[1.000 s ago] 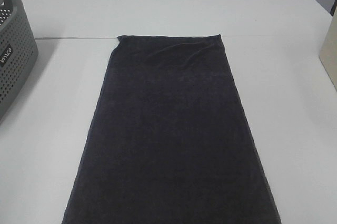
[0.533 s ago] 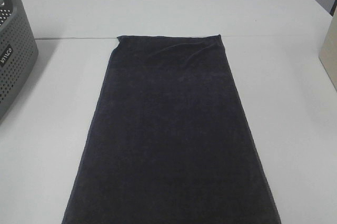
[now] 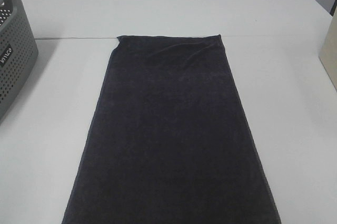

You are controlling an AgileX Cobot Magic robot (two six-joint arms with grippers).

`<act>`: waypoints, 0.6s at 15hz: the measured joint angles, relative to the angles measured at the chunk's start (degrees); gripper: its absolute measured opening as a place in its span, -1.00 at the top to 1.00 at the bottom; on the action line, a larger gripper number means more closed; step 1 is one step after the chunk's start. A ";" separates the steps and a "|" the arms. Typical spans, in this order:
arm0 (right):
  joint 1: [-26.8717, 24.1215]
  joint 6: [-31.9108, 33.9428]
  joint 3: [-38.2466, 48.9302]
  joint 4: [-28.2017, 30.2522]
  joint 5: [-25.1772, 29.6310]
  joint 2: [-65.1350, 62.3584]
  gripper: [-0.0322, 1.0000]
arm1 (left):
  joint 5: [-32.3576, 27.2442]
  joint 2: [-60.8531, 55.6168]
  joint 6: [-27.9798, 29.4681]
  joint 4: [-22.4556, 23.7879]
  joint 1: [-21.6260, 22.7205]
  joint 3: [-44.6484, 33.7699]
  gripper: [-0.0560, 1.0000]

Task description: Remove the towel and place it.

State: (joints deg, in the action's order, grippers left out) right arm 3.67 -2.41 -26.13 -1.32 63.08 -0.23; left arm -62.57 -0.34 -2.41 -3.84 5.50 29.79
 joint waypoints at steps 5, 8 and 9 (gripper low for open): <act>0.00 0.06 0.00 -0.17 0.00 0.00 -0.59 | 0.00 0.00 0.29 1.66 0.00 0.00 -0.79; 0.00 0.06 0.00 -0.29 0.00 0.00 -0.83 | 0.00 0.00 0.80 2.52 0.00 0.00 -0.97; 0.00 0.06 0.00 -0.74 0.00 0.00 -0.84 | 0.00 0.00 0.92 2.52 0.00 0.00 -0.98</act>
State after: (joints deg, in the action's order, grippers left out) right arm 3.67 -2.35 -26.13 -2.06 63.08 -0.23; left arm -62.57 -0.34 -1.49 -1.32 5.50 29.79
